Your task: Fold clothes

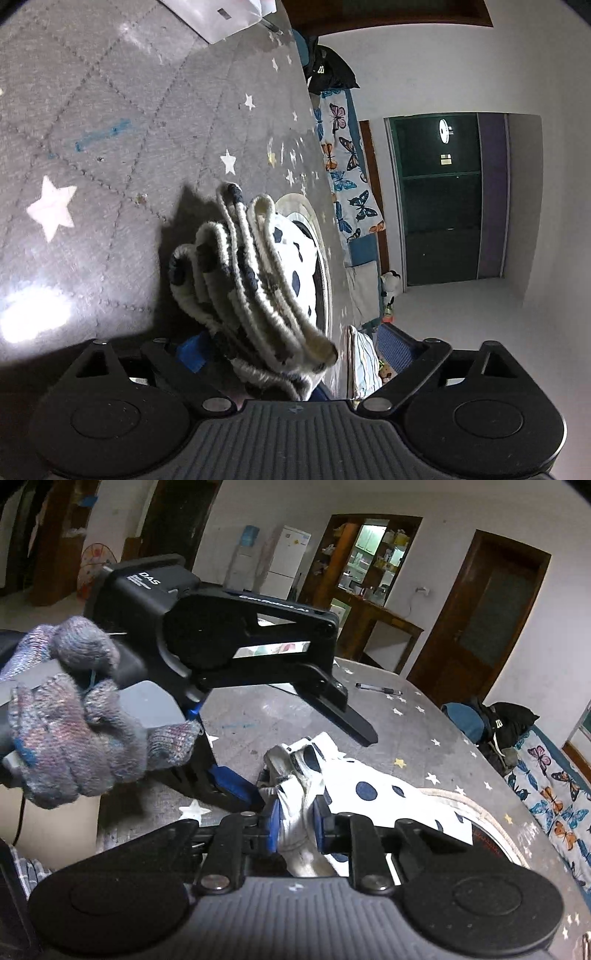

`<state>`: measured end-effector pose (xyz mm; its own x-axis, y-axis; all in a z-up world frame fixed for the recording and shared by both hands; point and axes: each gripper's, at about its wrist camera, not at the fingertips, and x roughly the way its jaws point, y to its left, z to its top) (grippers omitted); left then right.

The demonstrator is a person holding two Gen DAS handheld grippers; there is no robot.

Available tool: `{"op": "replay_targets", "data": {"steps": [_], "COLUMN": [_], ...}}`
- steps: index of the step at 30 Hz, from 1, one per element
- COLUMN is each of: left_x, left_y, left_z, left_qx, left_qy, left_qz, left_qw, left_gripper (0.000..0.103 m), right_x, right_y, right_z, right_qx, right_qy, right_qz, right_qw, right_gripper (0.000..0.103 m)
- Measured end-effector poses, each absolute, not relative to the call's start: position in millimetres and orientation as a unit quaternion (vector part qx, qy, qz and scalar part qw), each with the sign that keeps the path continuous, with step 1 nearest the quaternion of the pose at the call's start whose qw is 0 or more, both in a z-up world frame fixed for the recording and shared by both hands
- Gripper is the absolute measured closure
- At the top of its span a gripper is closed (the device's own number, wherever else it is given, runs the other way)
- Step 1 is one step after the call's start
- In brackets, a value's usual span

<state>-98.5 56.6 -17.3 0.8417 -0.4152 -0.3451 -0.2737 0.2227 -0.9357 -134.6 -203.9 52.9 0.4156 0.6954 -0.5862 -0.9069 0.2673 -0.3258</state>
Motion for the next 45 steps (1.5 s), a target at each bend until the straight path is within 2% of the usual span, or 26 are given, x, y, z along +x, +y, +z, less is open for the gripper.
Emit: {"op": "replay_targets", "data": {"steps": [2, 4, 6, 7, 9, 10, 11, 12, 19, 27, 29, 31, 42, 43, 44, 45], "left_x": [-95.2, -93.9, -93.5, -93.6, -93.0, -92.9, -92.7, -91.5, -91.3, -90.7, -90.1, -89.7, -86.9, -87.0, -86.1, -84.6], "left_y": [58.0, 60.1, 62.1, 62.8, 64.5, 65.1, 65.7, 66.1, 77.5, 85.3, 87.3, 88.6, 95.9, 96.0, 95.8, 95.6], "left_z": [-25.8, -34.3, -38.7, -39.1, -39.4, -39.1, -38.9, -37.7, -28.0, -12.2, -9.5, -7.2, 1.1, 1.6, 2.2, 2.8], "left_qx": [-0.629, -0.638, -0.642, -0.64, -0.634, -0.629, -0.625, -0.621, -0.573, -0.5, -0.486, -0.475, -0.433, -0.431, -0.429, -0.426], "left_qy": [0.287, 0.295, 0.296, 0.296, 0.299, 0.3, 0.3, 0.301, 0.323, 0.351, 0.356, 0.359, 0.377, 0.377, 0.378, 0.378], "left_qz": [-0.047, -0.044, -0.044, -0.042, -0.04, -0.038, -0.036, -0.034, -0.026, -0.021, -0.02, -0.02, -0.029, -0.029, -0.029, -0.028], "left_qw": [0.721, 0.71, 0.706, 0.708, 0.712, 0.716, 0.72, 0.723, 0.752, 0.791, 0.798, 0.803, 0.819, 0.819, 0.82, 0.821], "left_gripper": [0.043, 0.057, 0.063, 0.07, 0.073, 0.075, 0.076, 0.077, 0.078, 0.077, 0.077, 0.077, 0.077, 0.077, 0.077, 0.077], "right_x": [-135.0, -135.3, -135.6, -135.8, -135.4, -134.5, -132.6, -131.3, -102.8, -25.6, -7.9, 7.9, 45.7, 49.1, 52.6, 56.0], "right_y": [-204.6, -205.2, -205.9, -206.2, -208.1, -209.3, -210.4, -211.4, -237.5, -266.8, -269.3, -271.0, -276.3, -276.7, -277.2, -277.7], "right_z": [52.3, 51.7, 51.1, 50.8, 51.0, 51.5, 52.7, 53.2, 66.6, 51.9, 44.5, 36.4, 10.8, 8.5, 6.2, 3.8], "right_qx": [-0.317, -0.314, -0.312, -0.311, -0.307, -0.303, -0.297, -0.29, -0.223, -0.157, -0.138, -0.12, -0.021, -0.012, -0.003, 0.006], "right_qy": [0.167, 0.168, 0.169, 0.17, 0.173, 0.176, 0.182, 0.184, 0.225, 0.282, 0.296, 0.309, 0.379, 0.385, 0.391, 0.397], "right_qz": [0.517, 0.519, 0.521, 0.522, 0.524, 0.526, 0.531, 0.533, 0.507, 0.411, 0.395, 0.379, 0.369, 0.368, 0.366, 0.365], "right_qw": [0.778, 0.777, 0.776, 0.776, 0.775, 0.775, 0.773, 0.774, 0.802, 0.853, 0.859, 0.864, 0.848, 0.846, 0.844, 0.842], "right_gripper": [0.086, 0.086, 0.086, 0.086, 0.085, 0.08, 0.074, 0.072, 0.07, 0.065, 0.055, 0.052, 0.054, 0.057, 0.065, 0.068]}}
